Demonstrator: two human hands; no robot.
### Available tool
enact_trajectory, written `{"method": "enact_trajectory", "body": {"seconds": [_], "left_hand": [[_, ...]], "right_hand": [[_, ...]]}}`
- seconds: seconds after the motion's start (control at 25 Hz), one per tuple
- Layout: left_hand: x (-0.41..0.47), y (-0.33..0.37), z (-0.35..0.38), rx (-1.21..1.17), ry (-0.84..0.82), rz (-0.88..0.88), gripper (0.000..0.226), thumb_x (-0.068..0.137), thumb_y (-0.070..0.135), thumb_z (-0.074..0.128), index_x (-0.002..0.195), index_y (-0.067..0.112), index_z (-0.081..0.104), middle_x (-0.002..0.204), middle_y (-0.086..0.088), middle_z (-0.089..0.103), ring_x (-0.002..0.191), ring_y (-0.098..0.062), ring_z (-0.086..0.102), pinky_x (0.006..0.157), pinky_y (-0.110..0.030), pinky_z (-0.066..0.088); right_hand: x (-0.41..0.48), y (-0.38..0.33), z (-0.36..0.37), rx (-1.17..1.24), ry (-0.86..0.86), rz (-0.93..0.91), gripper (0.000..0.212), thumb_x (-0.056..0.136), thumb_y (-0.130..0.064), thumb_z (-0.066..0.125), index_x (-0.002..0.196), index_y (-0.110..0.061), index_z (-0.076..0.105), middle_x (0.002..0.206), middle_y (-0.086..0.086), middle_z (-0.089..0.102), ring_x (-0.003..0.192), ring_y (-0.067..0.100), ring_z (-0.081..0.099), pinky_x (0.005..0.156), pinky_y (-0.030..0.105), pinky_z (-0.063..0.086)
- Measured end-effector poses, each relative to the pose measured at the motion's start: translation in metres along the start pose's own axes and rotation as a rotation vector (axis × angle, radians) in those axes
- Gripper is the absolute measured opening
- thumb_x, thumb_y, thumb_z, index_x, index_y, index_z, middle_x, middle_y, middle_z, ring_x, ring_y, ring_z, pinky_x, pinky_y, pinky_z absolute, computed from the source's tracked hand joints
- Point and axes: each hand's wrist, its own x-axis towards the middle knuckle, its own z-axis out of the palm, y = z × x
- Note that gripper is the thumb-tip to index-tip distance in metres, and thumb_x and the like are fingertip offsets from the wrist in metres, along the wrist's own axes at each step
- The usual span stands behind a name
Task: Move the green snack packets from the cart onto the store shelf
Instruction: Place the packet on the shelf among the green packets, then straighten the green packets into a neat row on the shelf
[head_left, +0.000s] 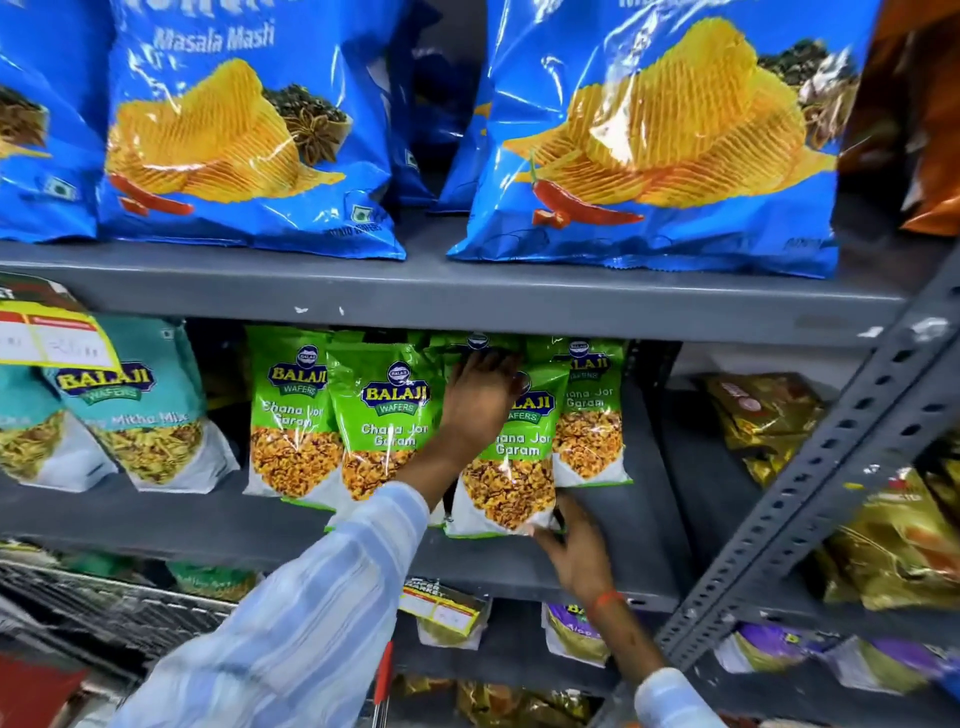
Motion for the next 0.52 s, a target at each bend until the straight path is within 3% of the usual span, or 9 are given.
{"method": "enact_trajectory", "body": {"seconds": [0.16,0.24,0.32,0.36,0.44,0.52], "left_hand": [[0.007,0.005,-0.01,0.01,-0.132,0.014,0.041,0.094,0.044,0.038,0.126,0.023,0.051,0.137,-0.012,0.047,0.13,-0.032,0.036,0.105,-0.055,0.031],[0.005,0.013,-0.021,-0.045,-0.182,0.057,0.036,0.094,0.042,0.04,0.119,0.022,0.057,0.131,-0.015,0.052,0.124,-0.034,0.045,0.103,-0.053,0.038],[0.002,0.019,-0.032,-0.146,-0.226,0.152,0.03,0.093,0.035,0.046,0.111,0.017,0.062,0.123,-0.015,0.06,0.113,-0.032,0.055,0.096,-0.043,0.045],[0.0,0.023,-0.037,-0.213,-0.248,0.189,0.027,0.092,0.03,0.05,0.108,0.014,0.064,0.119,-0.015,0.064,0.108,-0.031,0.059,0.092,-0.037,0.048],[-0.008,0.032,-0.046,-0.288,-0.257,0.222,0.023,0.092,0.025,0.051,0.104,0.012,0.065,0.114,-0.013,0.067,0.103,-0.029,0.061,0.084,-0.031,0.045],[-0.014,0.042,-0.052,-0.207,-0.202,0.222,0.022,0.093,0.026,0.047,0.104,0.015,0.062,0.118,-0.013,0.062,0.11,-0.03,0.056,0.091,-0.035,0.042]], "right_hand": [[-0.02,0.011,-0.002,-0.092,0.014,-0.015,0.026,0.086,-0.013,0.062,0.107,0.001,0.056,0.101,0.02,0.062,0.096,0.035,0.057,0.074,0.027,0.034],[-0.03,0.016,-0.002,-0.113,0.046,-0.003,0.028,0.088,-0.017,0.06,0.11,0.001,0.055,0.11,0.021,0.06,0.105,0.034,0.054,0.083,0.032,0.038],[-0.039,0.019,-0.003,-0.134,0.093,0.012,0.036,0.089,-0.018,0.059,0.118,0.003,0.053,0.123,0.021,0.057,0.116,0.035,0.05,0.098,0.039,0.04],[-0.044,0.021,-0.004,-0.138,0.114,0.014,0.036,0.089,-0.018,0.059,0.118,0.003,0.053,0.122,0.023,0.057,0.114,0.037,0.051,0.098,0.042,0.041],[-0.052,0.022,-0.007,-0.146,0.121,0.0,0.029,0.09,-0.018,0.058,0.111,0.001,0.054,0.109,0.022,0.062,0.102,0.039,0.056,0.087,0.045,0.046],[-0.053,0.024,-0.014,-0.138,0.109,0.018,0.024,0.088,-0.017,0.059,0.107,-0.004,0.054,0.102,0.018,0.065,0.096,0.036,0.06,0.08,0.045,0.049]]}}
